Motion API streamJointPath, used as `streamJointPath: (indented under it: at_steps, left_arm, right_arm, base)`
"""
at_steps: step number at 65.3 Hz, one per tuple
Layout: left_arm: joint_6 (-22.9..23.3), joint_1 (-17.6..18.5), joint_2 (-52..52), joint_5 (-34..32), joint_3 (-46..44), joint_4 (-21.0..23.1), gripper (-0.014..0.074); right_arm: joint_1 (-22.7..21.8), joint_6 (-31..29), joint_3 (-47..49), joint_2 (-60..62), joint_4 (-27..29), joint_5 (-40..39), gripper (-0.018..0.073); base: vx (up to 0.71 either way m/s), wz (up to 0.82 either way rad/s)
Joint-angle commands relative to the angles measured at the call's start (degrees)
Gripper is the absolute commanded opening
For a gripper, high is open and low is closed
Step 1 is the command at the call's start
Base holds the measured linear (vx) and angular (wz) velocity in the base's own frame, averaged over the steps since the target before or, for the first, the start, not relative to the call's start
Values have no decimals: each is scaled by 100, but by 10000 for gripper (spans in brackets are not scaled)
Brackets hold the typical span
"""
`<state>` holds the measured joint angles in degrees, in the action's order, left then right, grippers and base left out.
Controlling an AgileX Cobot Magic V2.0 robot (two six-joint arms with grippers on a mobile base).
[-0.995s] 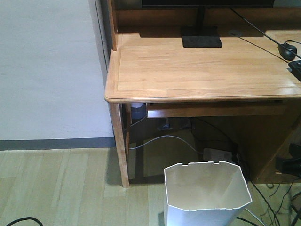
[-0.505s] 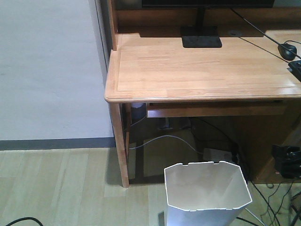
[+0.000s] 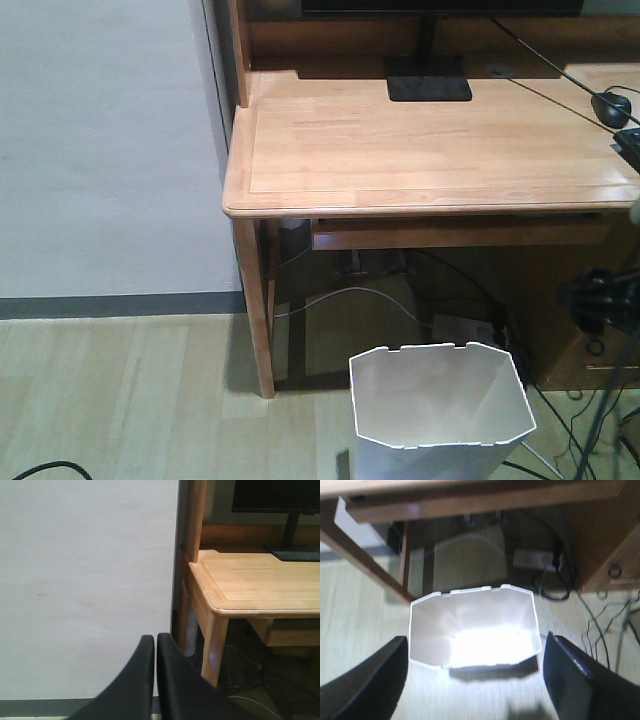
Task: Move trash bin to bedside with robot
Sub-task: 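Lower the right gripper toward the rim of the white trash bin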
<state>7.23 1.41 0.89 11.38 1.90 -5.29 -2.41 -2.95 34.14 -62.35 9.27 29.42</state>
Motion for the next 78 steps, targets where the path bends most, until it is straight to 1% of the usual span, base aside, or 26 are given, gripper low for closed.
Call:
streamJointPath:
  at_steps: [1, 6, 9, 13, 16, 19, 24, 28, 31, 41, 45, 53, 59, 68, 78]
  left_arm:
    - [13, 2, 77, -461, 151, 0, -6]
    - [13, 2, 77, -461, 151, 0, -6]
    - [13, 2, 77, -461, 151, 0, -6]
    - [13, 2, 77, -461, 151, 0, -6]
    - [13, 2, 77, -461, 151, 0, -6]
    - [13, 2, 77, -461, 151, 0, -6]
    - [13, 2, 77, -461, 151, 0, -6]
    - [13, 2, 77, -461, 151, 0, -6]
    - [13, 2, 77, -461, 151, 0, -6]
    - [13, 2, 77, -461, 151, 0, -6]
    - [13, 2, 77, -461, 151, 0, -6]
    - [13, 2, 77, -461, 151, 0, -6]
    - [13, 2, 77, -461, 151, 0, -6]
    - [13, 2, 77, -461, 151, 0, -6]
    - [13, 2, 77, -461, 151, 0, -6]
  right_arm:
    - [-9, -150, 544, -431, -2, 23, 527]
    - [-94, -324, 846, -869, 40, 220, 527]
    - [-289, -416, 1026, -1115, 142, 312, 527]
    - [-606, -674, 1169, -1416, 430, 403, 527]
    - [-873, -991, 1280, -1674, 733, 469, 527]
    - [-1155, -1486, 1356, -1902, 1155, 541, 527]
    - [-1486, -2224, 1464, -2326, 1700, 628, 527]
    - [-1685, -2724, 1533, -2762, 2014, 642, 527]
    - [-1804, -2944, 1580, -3074, 2167, 605, 527]
    - [-1833, -3611, 1763, -4194, 2203, 271, 529]
    - [-1762, -3813, 1810, -4610, 2221, -40, 533]
    - [-1693, -4153, 1823, -5316, 2256, -1023, 552]
    - [-1659, -4380, 1997, -5853, 2228, -1271, 578]
    - [-1659, -4359, 2493, -6704, 2240, -1255, 610]
    - [-1659, -4338, 2996, -7566, 2281, -1519, 610]
  base:
    - [0, 0]
    - [0, 0]
    - [0, 0]
    - [0, 0]
    - [0, 0]
    - [0, 0]
    - [0, 0]
    - [0, 0]
    - [0, 0]
    - [0, 0]
    - [0, 0]
    - [0, 0]
    - [0, 0]
    - [0, 0]
    - [0, 0]
